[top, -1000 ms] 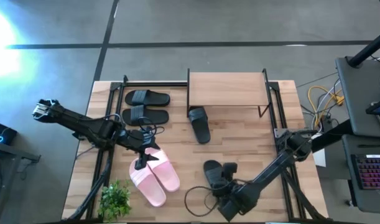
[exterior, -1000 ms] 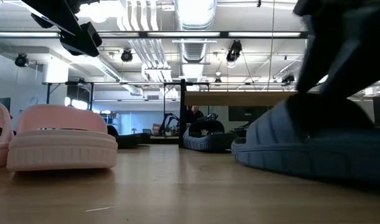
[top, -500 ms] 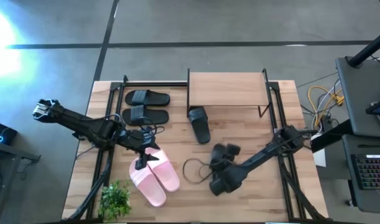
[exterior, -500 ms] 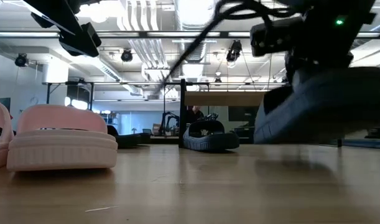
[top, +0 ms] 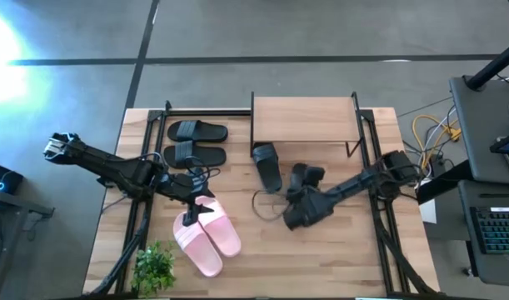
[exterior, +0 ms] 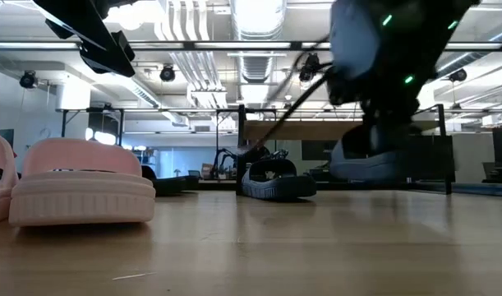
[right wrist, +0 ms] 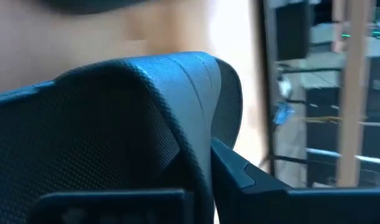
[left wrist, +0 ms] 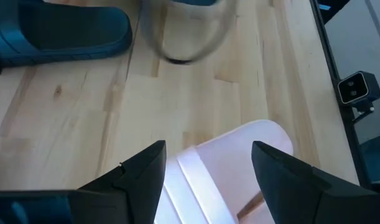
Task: Pick and place slides into the shelf
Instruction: Put the black slide under the shelf
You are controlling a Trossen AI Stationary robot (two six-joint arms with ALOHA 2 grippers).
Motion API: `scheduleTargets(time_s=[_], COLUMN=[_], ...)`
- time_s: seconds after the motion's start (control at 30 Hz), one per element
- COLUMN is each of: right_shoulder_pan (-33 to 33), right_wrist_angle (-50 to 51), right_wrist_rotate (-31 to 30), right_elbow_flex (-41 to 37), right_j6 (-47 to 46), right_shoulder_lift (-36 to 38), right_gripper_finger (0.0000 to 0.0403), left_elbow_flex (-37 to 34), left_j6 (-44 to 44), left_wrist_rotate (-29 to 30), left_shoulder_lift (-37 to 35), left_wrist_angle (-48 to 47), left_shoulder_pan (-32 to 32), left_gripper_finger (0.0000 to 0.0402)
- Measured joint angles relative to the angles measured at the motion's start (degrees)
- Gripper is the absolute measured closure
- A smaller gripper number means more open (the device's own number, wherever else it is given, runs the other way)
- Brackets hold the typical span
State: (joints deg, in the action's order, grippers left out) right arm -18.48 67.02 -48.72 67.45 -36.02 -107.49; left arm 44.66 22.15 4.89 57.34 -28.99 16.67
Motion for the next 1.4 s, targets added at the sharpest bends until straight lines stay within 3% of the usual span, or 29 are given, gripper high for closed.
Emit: scheduleTargets(time_s=[0.13,0.43,0.9,1.13,1.4], right_shoulder_pan=[3.62,8.93,12.94,11.4,9.83], right_wrist_angle=[-5.3,-26.05,-25.99,-23.8,-13.89], right_wrist_rotate=[-5.53,-5.93,-3.64,-2.98,3.06], right_elbow_flex=[-3.24,-7.51,-5.23,-2.65,-0.56], right_j6=[5.39,24.3,24.55,24.04,19.46], right_shoulder_lift=[0.71,0.95,0.95,0.95,0.95], right_gripper_finger=[0.0381,0.0378,0.0256,0.0231,0.0218], left_elbow_flex=[0.02,0.02,0.08,0.09,0.09], left_j6=[0.02,0.46,3.2,3.19,3.17], left_wrist_rotate=[0.14,0.49,1.09,1.11,1.09], left_shoulder_lift=[0.0,0.0,0.0,0.0,0.0], left_wrist_angle=[0.05,0.07,0.16,0.29,0.17], left_shoulder_pan=[0.0,0.0,-0.04,-0.04,-0.04], left_gripper_finger=[0.0179,0.0178,0.0178,0.0178,0.0178])
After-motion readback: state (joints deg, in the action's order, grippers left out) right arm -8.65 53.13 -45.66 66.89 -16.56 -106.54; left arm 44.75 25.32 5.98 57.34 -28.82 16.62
